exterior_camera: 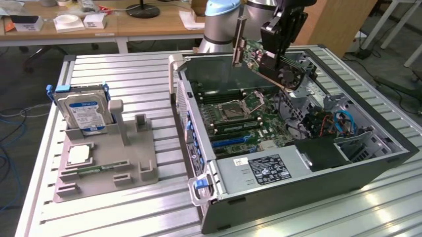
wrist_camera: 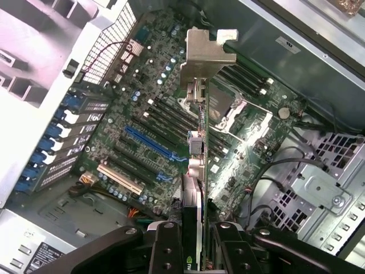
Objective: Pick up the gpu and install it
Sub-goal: 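Insert the gpu into the slot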
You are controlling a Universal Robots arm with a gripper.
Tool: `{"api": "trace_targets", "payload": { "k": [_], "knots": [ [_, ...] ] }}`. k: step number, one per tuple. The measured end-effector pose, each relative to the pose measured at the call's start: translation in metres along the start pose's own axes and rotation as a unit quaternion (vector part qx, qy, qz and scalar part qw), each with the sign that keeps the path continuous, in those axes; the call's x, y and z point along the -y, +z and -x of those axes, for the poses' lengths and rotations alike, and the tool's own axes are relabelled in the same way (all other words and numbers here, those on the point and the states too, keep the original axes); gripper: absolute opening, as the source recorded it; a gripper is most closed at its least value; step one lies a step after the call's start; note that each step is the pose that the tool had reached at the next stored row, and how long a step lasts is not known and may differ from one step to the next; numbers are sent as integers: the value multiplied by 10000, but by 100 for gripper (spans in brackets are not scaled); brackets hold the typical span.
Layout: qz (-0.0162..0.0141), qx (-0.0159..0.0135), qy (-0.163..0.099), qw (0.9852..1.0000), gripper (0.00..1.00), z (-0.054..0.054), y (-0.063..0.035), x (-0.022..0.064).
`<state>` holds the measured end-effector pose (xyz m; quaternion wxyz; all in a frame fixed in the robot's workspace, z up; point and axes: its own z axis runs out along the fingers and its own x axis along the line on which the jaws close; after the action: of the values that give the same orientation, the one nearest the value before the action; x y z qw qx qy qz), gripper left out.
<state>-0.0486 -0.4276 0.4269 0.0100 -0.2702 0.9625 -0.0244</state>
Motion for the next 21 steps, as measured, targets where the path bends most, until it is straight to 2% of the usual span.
{"api": "trace_targets", "payload": {
  "k": [10,21],
  "knots": [
    [2,14,-275,9996,26,0,0,1],
    [4,30,-573,9984,26,-1,0,2]
  ]
}}
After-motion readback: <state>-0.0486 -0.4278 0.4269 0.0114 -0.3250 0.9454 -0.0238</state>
